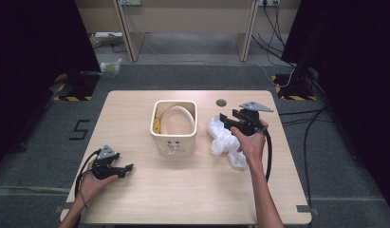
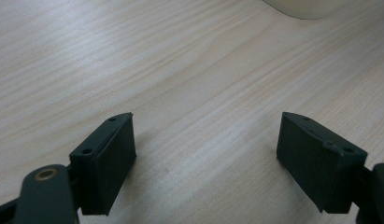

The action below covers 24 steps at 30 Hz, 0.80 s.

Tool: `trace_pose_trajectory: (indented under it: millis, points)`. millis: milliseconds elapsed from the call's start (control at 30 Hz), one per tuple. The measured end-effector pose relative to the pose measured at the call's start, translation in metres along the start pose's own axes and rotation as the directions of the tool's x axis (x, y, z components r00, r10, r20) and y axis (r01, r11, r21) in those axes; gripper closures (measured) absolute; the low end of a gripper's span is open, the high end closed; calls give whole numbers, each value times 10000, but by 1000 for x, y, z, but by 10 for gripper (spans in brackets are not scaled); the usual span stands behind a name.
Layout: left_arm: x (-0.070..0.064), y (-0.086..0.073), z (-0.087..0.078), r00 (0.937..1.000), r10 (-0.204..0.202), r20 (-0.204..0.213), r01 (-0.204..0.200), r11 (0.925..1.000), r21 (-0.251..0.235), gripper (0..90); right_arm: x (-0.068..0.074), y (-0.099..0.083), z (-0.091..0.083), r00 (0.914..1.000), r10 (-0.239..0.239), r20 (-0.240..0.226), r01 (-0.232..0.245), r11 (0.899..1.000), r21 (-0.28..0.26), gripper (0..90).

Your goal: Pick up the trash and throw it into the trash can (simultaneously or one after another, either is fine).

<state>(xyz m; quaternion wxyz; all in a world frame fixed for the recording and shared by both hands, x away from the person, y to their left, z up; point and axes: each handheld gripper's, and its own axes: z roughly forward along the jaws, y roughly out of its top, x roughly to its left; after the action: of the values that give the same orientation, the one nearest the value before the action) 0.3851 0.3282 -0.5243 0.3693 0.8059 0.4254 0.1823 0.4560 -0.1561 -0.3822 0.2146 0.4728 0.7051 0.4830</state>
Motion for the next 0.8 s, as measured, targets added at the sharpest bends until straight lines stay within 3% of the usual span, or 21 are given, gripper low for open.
trace_pose_trajectory:
  millis: [500, 800]
  points:
    - [0, 0, 0, 10000, 0, 2, 0, 10000, 5, 186, -13, -17, -14, 9993, -100, 369, 90, 9996, 275, 366]
    - [0, 0, 0, 10000, -3, 0, 3, 10000, 0, 186, -16, -24, -19, 9964, -428, 737, 391, 9980, 504, 331]
